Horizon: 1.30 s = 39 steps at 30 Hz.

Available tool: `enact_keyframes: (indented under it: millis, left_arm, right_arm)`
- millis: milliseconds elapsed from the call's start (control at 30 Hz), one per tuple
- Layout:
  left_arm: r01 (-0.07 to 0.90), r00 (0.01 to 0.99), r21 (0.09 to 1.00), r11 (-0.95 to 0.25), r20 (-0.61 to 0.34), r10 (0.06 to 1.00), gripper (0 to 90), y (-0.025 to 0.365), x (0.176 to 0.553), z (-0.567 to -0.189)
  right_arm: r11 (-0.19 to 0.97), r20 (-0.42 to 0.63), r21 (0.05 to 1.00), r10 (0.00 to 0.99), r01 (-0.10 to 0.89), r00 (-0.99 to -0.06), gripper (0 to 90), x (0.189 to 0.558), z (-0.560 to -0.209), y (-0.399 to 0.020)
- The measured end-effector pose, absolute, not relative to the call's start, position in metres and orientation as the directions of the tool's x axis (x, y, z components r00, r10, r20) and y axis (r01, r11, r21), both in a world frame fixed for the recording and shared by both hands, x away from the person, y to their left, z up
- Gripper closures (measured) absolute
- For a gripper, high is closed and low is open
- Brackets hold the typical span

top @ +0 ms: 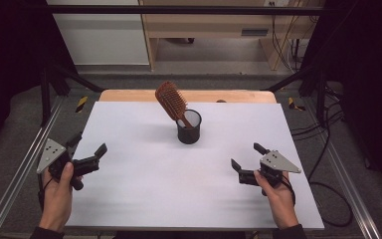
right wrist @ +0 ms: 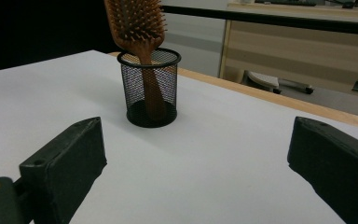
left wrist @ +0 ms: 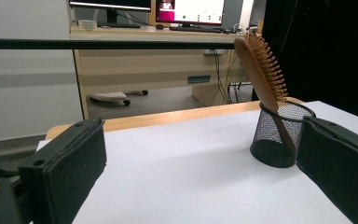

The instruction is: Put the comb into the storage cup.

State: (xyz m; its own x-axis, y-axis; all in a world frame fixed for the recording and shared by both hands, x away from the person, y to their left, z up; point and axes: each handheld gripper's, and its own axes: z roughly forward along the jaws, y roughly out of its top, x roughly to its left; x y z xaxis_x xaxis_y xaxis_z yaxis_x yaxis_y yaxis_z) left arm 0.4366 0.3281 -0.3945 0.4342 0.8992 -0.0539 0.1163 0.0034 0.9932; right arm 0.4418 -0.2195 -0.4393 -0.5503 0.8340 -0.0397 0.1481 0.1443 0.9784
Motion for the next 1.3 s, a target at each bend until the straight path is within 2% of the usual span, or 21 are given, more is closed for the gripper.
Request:
enact_keyframes:
  millis: [733, 1300]
  left_arm:
    - [0.116, 0.437, 0.993, 0.029, -0.077, 0.896, 2.1, 0.341, 0.423, -0.411]
    - [0.125, 0.462, 0.991, 0.041, -0.095, 0.882, 2.1, 0.335, 0.414, -0.424]
  right_arm:
    - [0.096, 0.001, 0.982, 0.860, 0.163, -0.510, 4.0, 0.429, -0.446, -0.259]
    - [0.093, 0.009, 0.981, 0.857, 0.170, -0.516, 3.9, 0.426, -0.450, -0.265]
